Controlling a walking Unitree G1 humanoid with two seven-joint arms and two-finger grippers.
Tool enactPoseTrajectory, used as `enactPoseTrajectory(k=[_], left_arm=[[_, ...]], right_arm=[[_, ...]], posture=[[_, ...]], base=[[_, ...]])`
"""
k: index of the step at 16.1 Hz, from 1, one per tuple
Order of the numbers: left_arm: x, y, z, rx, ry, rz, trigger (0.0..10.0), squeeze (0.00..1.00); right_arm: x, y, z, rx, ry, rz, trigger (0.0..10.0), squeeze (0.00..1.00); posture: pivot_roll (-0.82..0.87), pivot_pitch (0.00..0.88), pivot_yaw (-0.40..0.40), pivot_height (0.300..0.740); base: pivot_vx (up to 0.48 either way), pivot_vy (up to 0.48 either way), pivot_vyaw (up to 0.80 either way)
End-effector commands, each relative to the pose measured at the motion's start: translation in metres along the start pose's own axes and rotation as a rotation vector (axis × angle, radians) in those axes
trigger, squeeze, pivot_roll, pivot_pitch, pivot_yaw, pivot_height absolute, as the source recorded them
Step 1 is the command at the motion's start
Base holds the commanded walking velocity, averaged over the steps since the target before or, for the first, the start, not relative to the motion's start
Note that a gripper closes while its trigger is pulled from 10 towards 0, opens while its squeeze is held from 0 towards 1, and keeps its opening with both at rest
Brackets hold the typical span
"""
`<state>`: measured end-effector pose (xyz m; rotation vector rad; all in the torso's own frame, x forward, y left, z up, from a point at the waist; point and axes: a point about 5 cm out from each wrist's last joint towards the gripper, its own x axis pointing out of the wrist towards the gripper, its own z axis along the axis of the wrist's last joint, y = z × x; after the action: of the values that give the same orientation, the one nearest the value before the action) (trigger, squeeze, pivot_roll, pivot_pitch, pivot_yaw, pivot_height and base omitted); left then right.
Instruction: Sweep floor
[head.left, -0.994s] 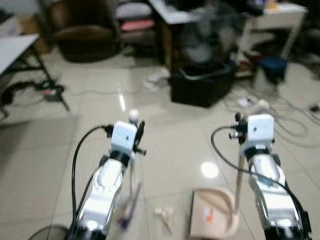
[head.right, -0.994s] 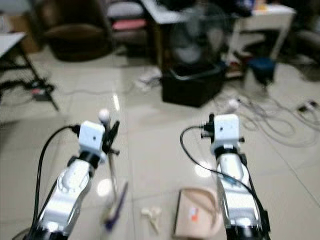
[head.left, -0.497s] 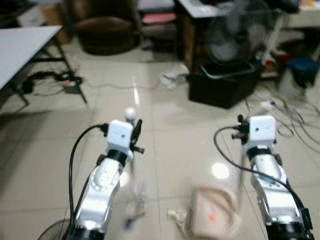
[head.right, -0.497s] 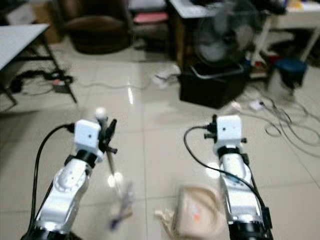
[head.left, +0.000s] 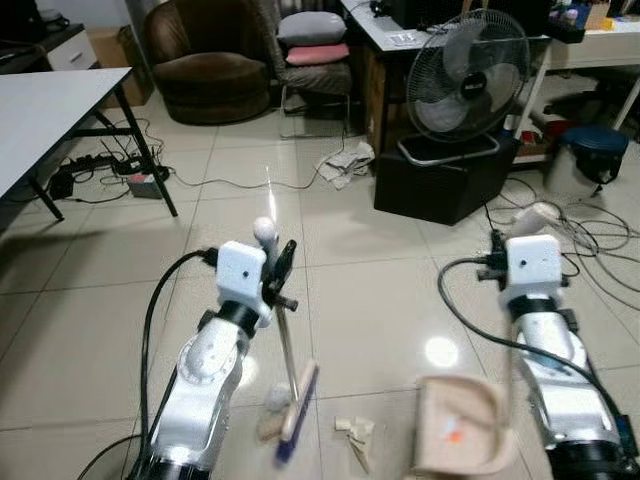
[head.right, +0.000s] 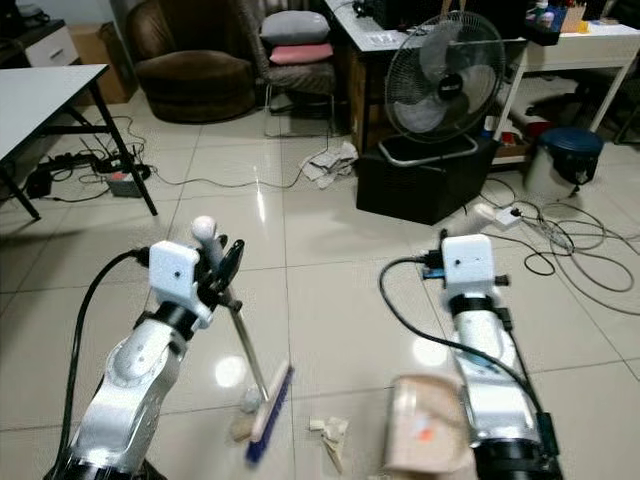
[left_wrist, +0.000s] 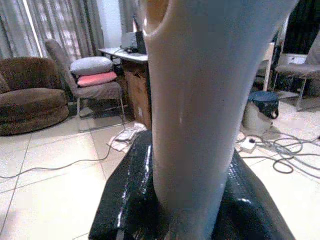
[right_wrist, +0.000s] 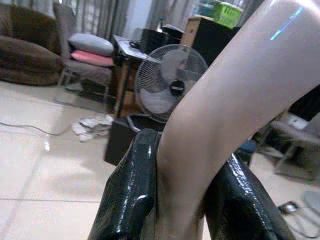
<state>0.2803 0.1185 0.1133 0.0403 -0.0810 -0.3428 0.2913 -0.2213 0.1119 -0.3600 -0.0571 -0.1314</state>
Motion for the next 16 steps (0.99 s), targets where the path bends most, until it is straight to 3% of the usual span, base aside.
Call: enactPoseTrajectory(k=[1, 7, 11, 16], left_arm=[[0.005, 0.006, 0.001, 0.04, 0.013, 0.022, 10.0, 0.0], [0.006, 0.006, -0.001, 0.067, 0.033, 0.037, 10.0, 0.0], [0.01, 0.007, 0.001, 0.077, 0.02, 0.061, 10.0, 0.0], [0.01, 0.008, 0.001, 0.081, 0.018, 0.068, 10.0, 0.0]], right_arm=[[0.007, -0.002, 0.011, -0.011, -0.066, -0.01, 10.0, 0.0], [0.013, 0.007, 0.022, 0.068, -0.1, -0.005, 10.0, 0.0], [0.012, 0.024, 0.022, 0.093, -0.106, 0.03, 10.0, 0.0], [0.015, 0.027, 0.022, 0.091, -0.101, 0.033, 10.0, 0.0]], posture=[[-0.08, 0.0, 0.083, 0.74], [-0.09, 0.009, 0.089, 0.74], [-0.08, 0.0, 0.072, 0.74], [-0.08, 0.0, 0.071, 0.74]], base=[[0.0, 0.0, 0.0], [0.0, 0.0, 0.0], [0.0, -0.333, 0.0], [0.0, -0.335, 0.0]])
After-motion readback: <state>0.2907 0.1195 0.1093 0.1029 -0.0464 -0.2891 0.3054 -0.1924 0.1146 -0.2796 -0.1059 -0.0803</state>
